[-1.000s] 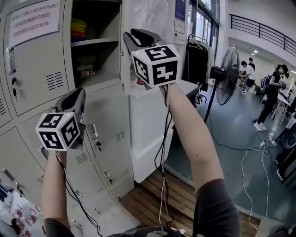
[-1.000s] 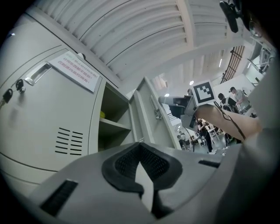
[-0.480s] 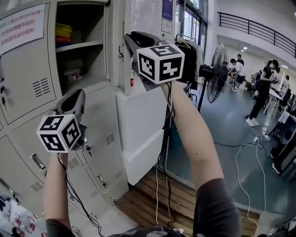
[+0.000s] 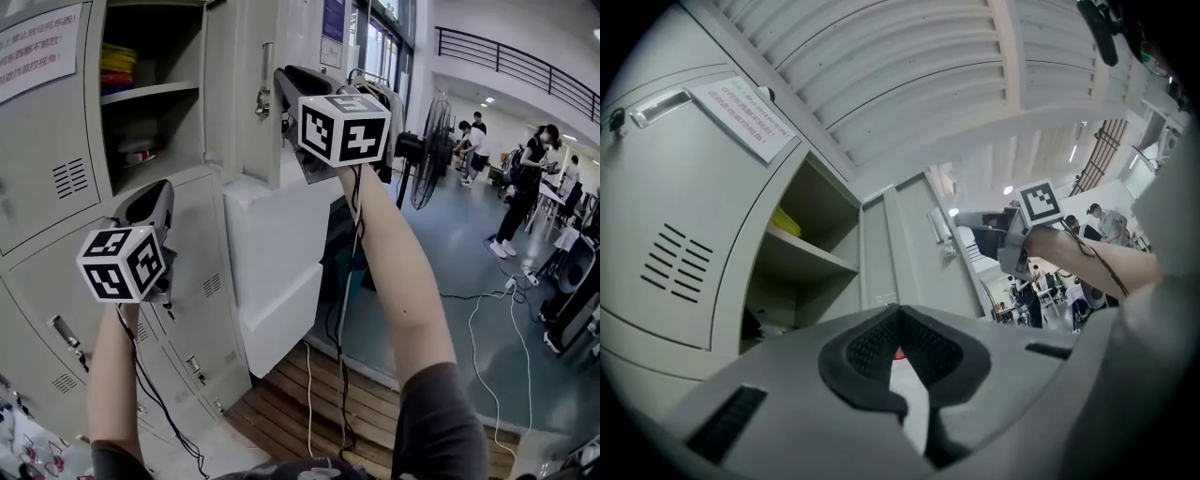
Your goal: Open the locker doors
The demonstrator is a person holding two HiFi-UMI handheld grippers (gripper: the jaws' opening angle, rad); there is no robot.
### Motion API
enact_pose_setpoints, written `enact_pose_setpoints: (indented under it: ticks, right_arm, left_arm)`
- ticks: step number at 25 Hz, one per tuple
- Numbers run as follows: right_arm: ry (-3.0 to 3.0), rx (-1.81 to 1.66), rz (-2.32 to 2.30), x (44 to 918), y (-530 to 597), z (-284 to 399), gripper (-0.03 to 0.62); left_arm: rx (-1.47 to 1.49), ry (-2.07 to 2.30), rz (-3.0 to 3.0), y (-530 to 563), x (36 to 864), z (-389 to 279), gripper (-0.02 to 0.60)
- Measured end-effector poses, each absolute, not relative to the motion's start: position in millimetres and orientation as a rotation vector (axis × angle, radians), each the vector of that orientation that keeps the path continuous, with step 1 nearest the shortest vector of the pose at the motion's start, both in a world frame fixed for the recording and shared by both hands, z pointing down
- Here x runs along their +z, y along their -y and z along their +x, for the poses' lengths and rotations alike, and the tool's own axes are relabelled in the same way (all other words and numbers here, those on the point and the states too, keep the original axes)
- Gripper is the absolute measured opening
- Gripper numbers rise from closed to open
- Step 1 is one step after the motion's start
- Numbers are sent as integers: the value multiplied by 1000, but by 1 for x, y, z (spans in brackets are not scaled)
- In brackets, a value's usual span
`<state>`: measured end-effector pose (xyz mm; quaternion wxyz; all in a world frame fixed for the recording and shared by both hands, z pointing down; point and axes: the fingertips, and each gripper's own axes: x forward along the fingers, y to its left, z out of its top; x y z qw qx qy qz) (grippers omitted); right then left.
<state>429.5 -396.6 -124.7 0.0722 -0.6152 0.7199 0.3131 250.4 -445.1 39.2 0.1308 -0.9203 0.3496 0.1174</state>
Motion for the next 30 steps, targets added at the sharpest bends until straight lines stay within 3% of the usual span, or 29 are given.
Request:
enact_pose_setpoints:
  ticks: [20, 28, 30]
  right_arm:
    - [-2096, 755, -1966, -102, 410, 492, 64]
    - [-2055, 837, -1890, -92, 382, 466, 68]
    - [-2076, 824, -1832, -84, 375, 450, 106]
  left_arm:
    - [334, -1051, -2716, 465, 58, 249, 9]
    - [297, -1086, -2650, 448, 65, 220, 9]
    - [296, -1094, -2627, 442, 67, 210, 9]
